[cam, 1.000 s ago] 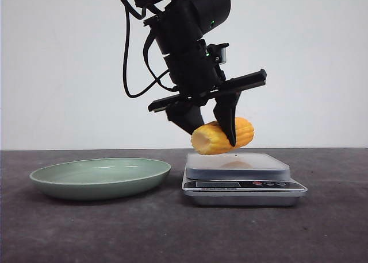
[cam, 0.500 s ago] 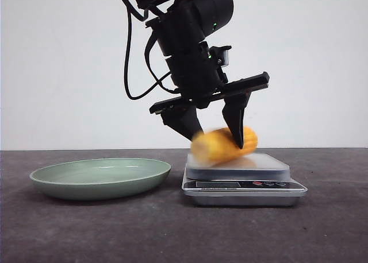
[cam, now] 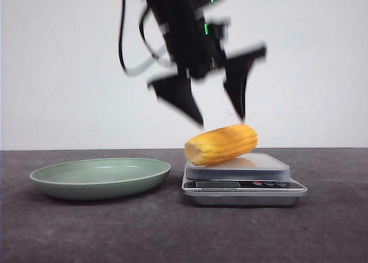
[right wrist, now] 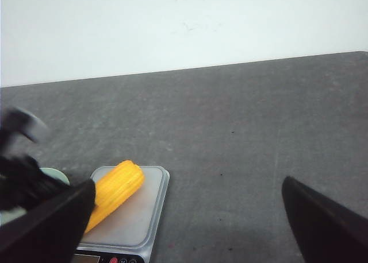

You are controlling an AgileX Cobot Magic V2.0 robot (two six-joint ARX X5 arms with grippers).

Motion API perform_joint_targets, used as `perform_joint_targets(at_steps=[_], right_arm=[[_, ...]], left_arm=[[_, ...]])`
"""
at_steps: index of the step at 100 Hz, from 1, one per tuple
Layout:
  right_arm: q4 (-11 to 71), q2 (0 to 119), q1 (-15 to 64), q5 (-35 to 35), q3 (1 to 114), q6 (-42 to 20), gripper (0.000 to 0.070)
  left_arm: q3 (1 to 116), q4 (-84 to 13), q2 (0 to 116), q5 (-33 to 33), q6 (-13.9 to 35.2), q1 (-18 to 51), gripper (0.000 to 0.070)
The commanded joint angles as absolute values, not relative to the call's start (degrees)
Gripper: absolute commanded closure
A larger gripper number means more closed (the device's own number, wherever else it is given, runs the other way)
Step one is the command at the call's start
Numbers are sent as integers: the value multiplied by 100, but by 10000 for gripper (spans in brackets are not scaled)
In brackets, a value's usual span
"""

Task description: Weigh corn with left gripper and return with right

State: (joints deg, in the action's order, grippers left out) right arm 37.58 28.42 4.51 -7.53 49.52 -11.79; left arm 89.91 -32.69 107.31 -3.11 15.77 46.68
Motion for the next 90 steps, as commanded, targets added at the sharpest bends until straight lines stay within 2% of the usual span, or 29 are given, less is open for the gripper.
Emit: perform_joint_targets(at_steps=[1, 17, 49, 65, 77, 90], right_arm=[[3736, 2871, 475, -753, 5037, -1109, 40], [3754, 2871, 475, -764, 5037, -1109, 39], [3732, 2893, 499, -967, 5037, -1111, 40], [3699, 2926, 615, -1076, 5037, -1111, 40], [3636, 2989, 729, -1079, 5037, -1111, 40], [3588, 3094, 840, -1100, 5037, -1109, 39]], left_arm=[[9268, -3216, 10278, -451, 1278, 4735, 249], [9275, -3616, 9126, -919, 998, 4528, 184], [9273, -4818, 6554, -1909, 773, 4077, 185], [9273, -5754, 5507, -2818, 709, 4038, 185], [9271, -6580, 4783, -3301, 1081, 4040, 185], [9251, -7207, 3994, -3332, 1625, 4040, 185]])
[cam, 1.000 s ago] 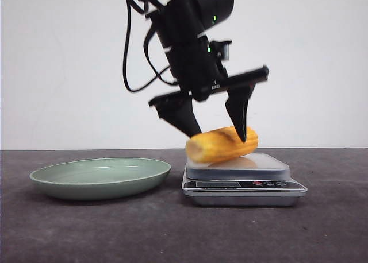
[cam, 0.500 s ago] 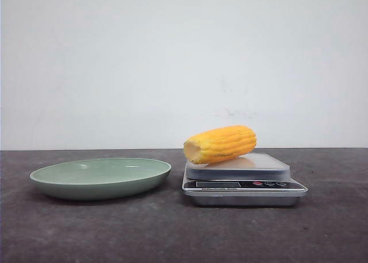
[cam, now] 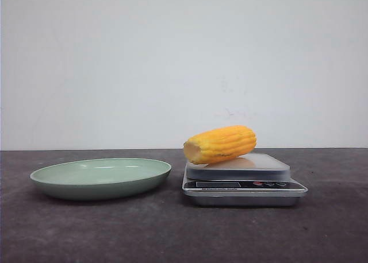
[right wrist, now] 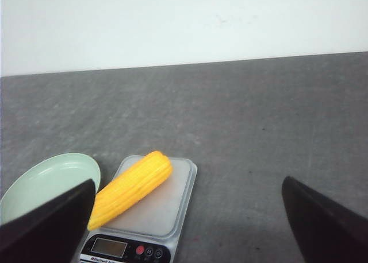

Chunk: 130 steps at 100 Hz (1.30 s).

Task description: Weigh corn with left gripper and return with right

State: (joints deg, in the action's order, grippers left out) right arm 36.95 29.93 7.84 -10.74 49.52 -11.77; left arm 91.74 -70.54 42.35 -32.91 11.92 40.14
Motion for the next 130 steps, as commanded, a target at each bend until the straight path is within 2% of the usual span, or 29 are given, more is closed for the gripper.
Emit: perform_joint_targets(at_steps=[1, 24, 40, 60, 73, 89, 104, 116, 130], right_arm=[[3581, 3109, 851, -1103, 5037, -1109, 39], [3422, 3680, 1179, -1203, 5037, -1022, 39], [3144, 4198, 1411, -1201, 5037, -1000, 39], [2611, 4930, 1778, -1201, 5037, -1028, 39], [2217, 5524, 2123, -1175, 5037, -1288, 39], [1612, 6320, 2602, -980, 5037, -1564, 39], [1157, 7135, 2980, -714, 5199, -1951, 46], [1310, 7918, 3170, -537, 5717, -2016, 46], [1833, 8670, 3343, 14, 6416, -1990, 44]], left_arm=[[9251, -7251, 3938, -3339, 1660, 4040, 185], [9249, -8283, 2847, -3632, 2193, 3938, 185], [9037, -8331, 2191, -3588, 2397, 3817, 187], [8274, -8331, 1551, -2875, 2794, 3409, 188], [7575, -8320, 1278, -2196, 2954, 2995, 187], [6991, -8156, 1219, -1767, 2873, 2602, 187], [6751, -7789, 1219, -1520, 2770, 2508, 188], [6742, -7642, 1219, -1514, 2742, 2508, 188], [6742, -7662, 1219, -1500, 2674, 2510, 188]])
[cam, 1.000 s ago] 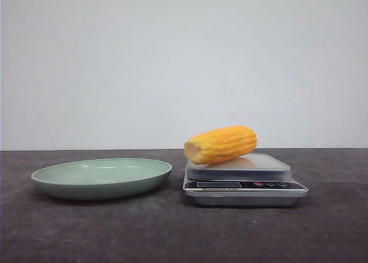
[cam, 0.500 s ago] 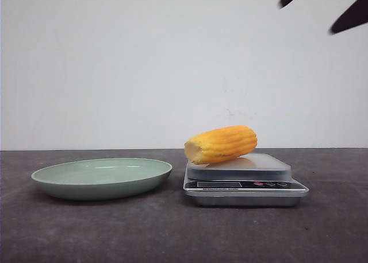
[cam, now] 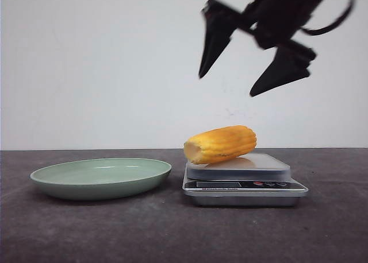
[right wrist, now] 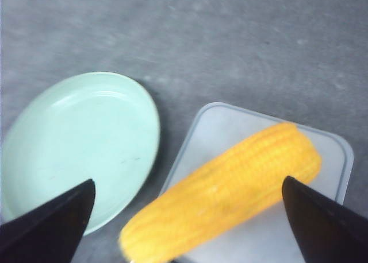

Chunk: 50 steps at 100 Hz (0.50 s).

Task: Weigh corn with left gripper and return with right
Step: 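Lower the right gripper onto the corn on the scale and grasp it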

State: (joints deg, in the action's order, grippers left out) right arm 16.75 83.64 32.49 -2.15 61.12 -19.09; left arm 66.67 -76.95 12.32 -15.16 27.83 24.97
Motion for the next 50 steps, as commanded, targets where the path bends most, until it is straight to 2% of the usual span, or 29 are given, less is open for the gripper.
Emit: perform_joint_targets(at_steps=[1, 21, 50], right_arm=[[1865, 8707, 3354, 47, 6455, -1990, 44], [2244, 9107, 3444, 458, 6746, -1994, 37], [2311, 9258, 3454, 346, 6746, -2126, 37]], left_arm=[[6742, -7664, 1219, -1496, 2665, 2510, 187], [6742, -7669, 1219, -1448, 2613, 2510, 188], [6742, -7669, 1219, -1446, 2475, 2510, 187]])
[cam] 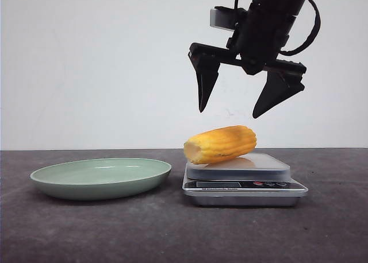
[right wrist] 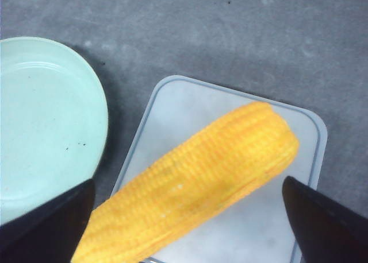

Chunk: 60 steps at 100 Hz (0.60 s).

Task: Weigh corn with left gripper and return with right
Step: 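Lower the right gripper onto the corn on the scale and grasp it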

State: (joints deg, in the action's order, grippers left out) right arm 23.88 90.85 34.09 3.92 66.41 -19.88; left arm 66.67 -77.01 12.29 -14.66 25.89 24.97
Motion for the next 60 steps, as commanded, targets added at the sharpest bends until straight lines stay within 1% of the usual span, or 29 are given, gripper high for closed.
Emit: perform_joint_targets(at_steps=[1, 38, 41, 60], right_arm=[[2305, 9268, 3454, 344, 6746, -2132, 37], [2427, 9717, 3627, 351, 6746, -2351, 41], [2456, 9743, 3627, 362, 6746, -2349, 64], [2683, 9773, 3627, 480, 6746, -2355, 290]], left_arm=[[6742, -7669, 1219, -1446, 2475, 2510, 187], [6742, -7679, 1219, -1330, 2469, 2510, 187], [6742, -7686, 1219, -1317, 2469, 2510, 188], [6742, -7721, 1219, -1317, 2464, 2510, 187]])
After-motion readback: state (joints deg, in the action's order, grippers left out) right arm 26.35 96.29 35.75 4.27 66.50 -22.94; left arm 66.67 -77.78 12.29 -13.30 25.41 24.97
